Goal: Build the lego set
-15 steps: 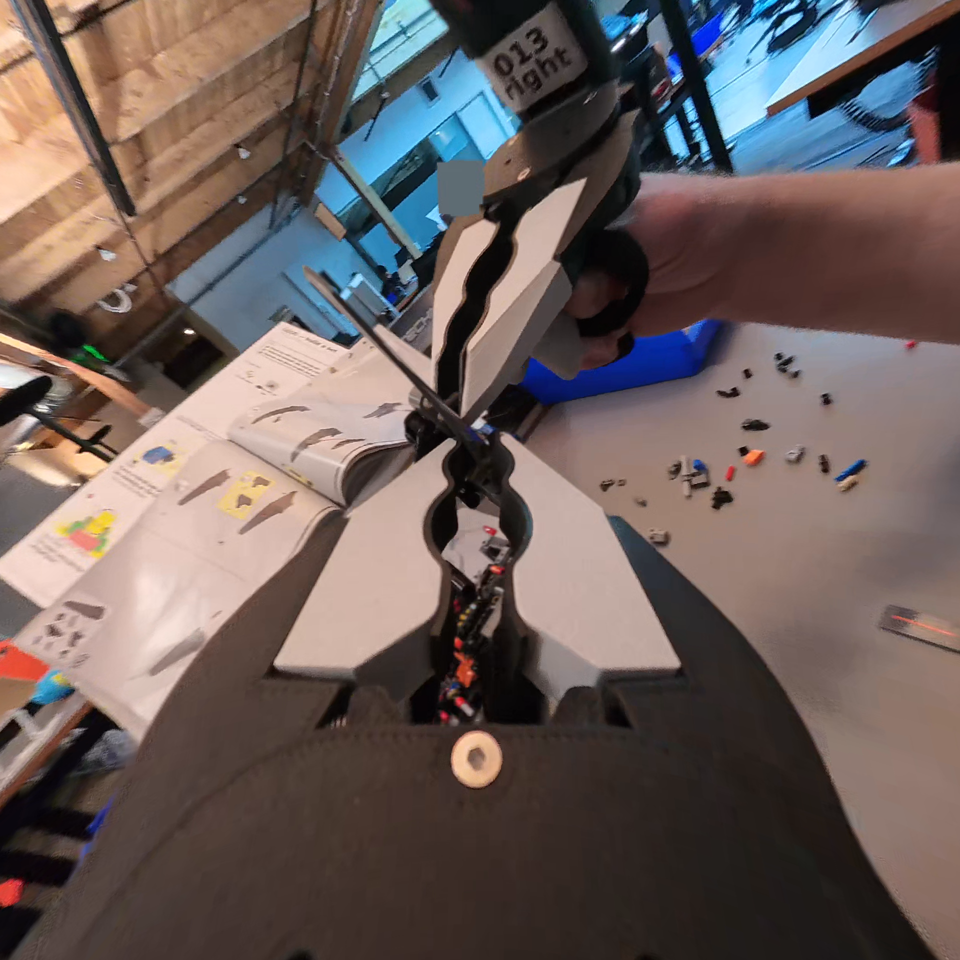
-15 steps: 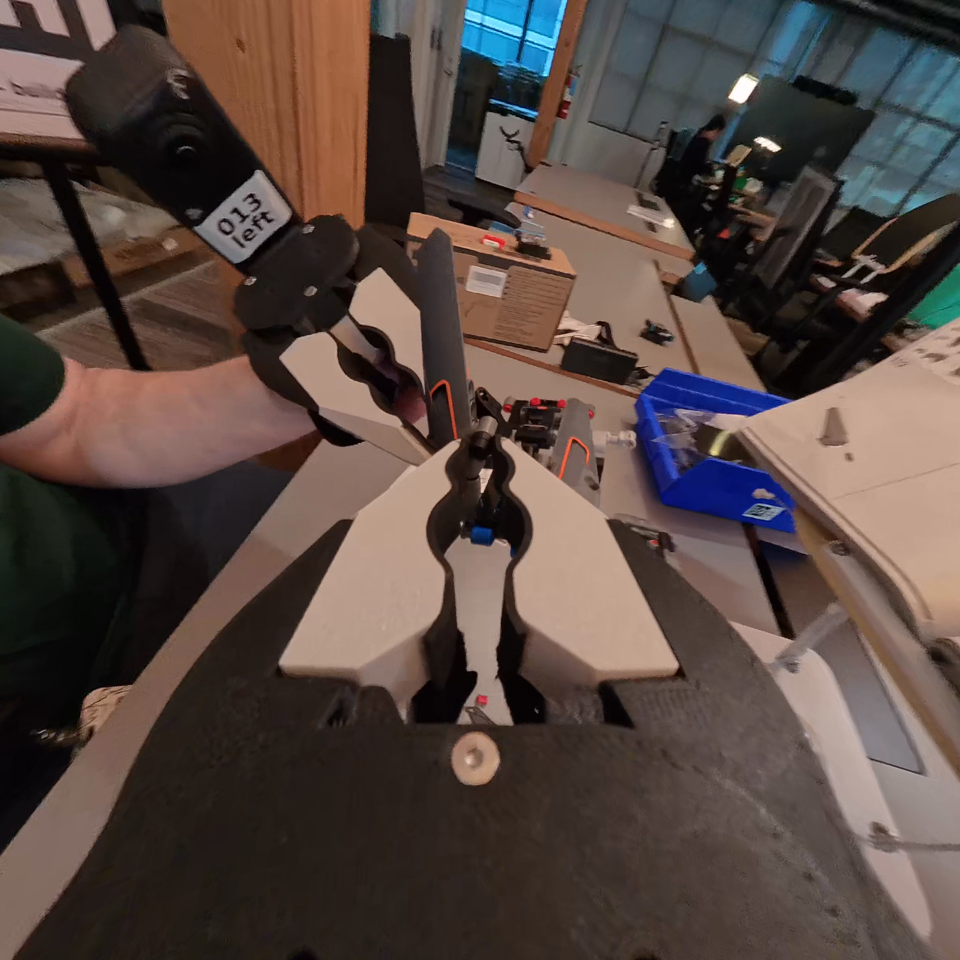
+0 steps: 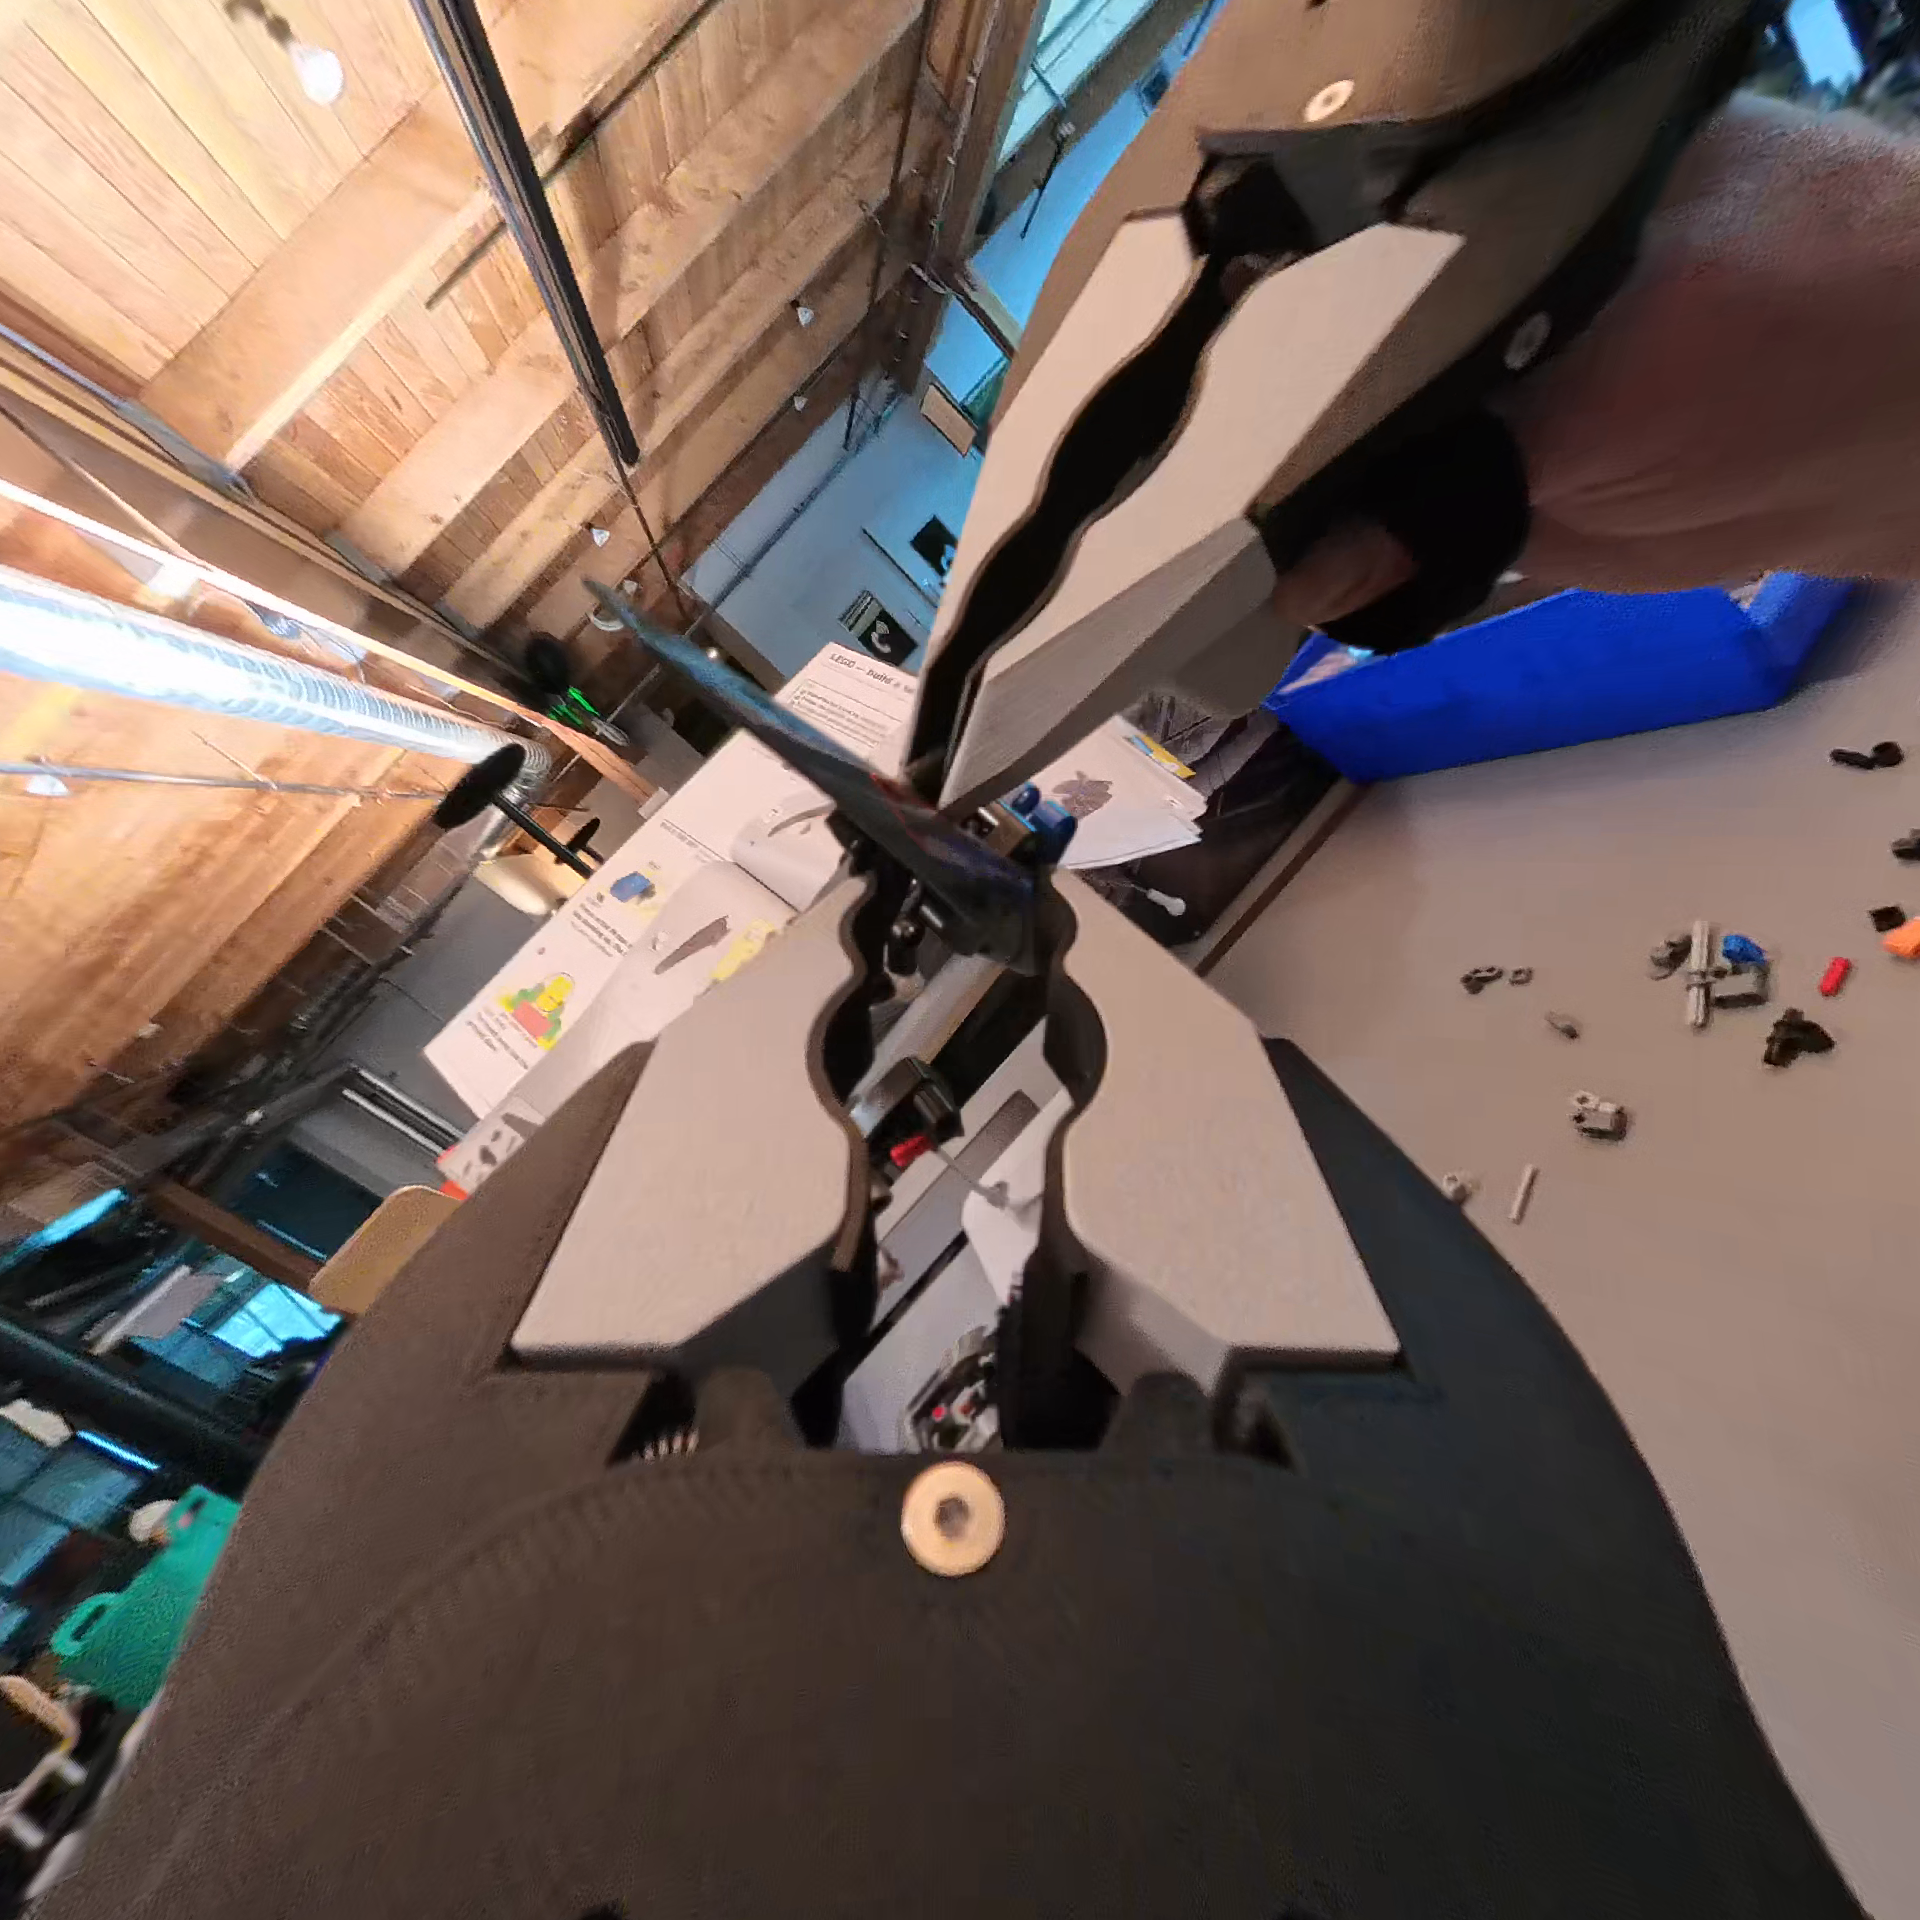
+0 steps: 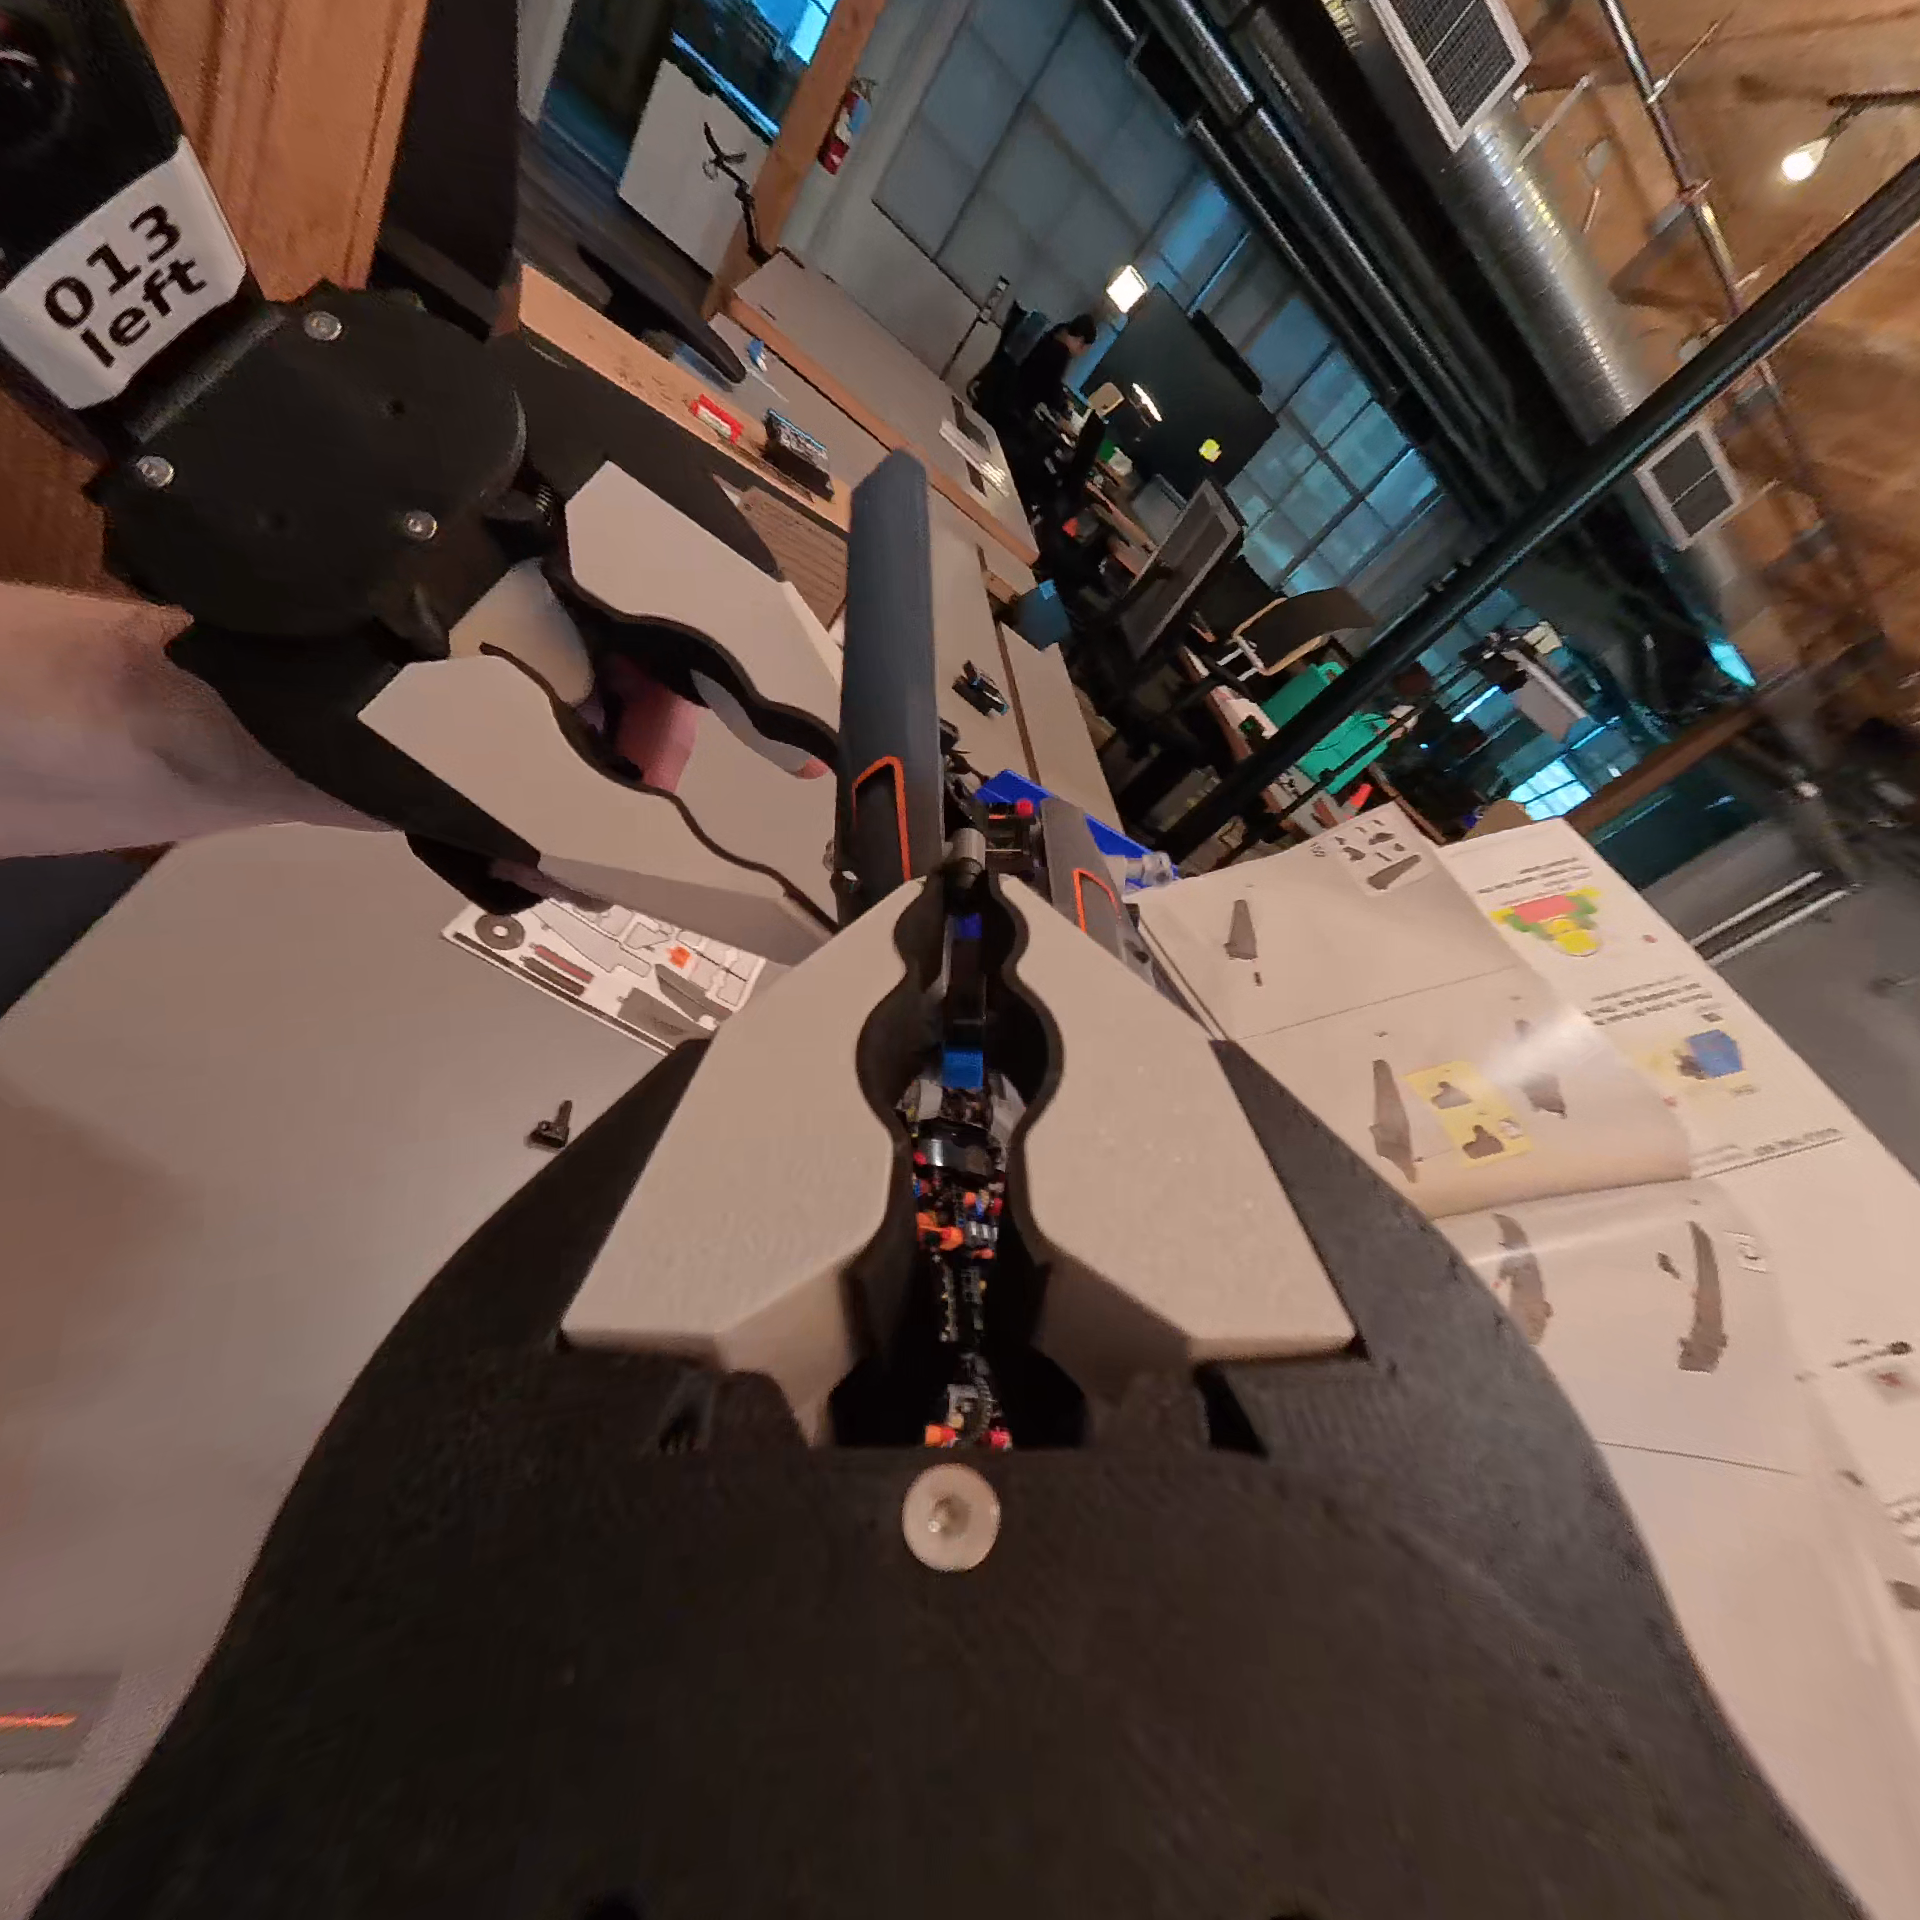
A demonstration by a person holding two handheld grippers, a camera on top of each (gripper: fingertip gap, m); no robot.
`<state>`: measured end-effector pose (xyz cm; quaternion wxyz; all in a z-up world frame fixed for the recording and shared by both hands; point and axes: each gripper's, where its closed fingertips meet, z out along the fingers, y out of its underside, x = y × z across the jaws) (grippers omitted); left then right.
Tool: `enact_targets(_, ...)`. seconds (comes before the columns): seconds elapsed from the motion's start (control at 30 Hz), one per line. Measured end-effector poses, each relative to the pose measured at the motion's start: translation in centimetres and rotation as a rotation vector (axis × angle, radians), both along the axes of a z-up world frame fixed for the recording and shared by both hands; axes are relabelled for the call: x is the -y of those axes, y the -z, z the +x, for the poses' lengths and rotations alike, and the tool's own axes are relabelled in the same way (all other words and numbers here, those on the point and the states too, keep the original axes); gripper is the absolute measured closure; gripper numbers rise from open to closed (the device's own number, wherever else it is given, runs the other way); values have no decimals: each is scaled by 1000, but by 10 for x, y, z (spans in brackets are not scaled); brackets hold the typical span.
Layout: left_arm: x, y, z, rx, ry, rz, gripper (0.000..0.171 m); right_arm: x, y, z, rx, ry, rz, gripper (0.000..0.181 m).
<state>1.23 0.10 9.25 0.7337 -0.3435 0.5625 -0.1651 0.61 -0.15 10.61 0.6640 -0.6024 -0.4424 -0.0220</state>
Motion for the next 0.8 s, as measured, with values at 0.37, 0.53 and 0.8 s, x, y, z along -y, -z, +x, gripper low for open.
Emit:
enact_targets(0.37,-9,-1,1,72,49,-118,145,-7,11,-5,138,75,68,178)
enact_targets(0.53,-17,5,-3,71,36,-118,150,-13,18,-8,191,128,85,178)
enact_targets(0.8,-32,21,-10,83,48,-183,154,-26,35,-12,270,190,114,178)
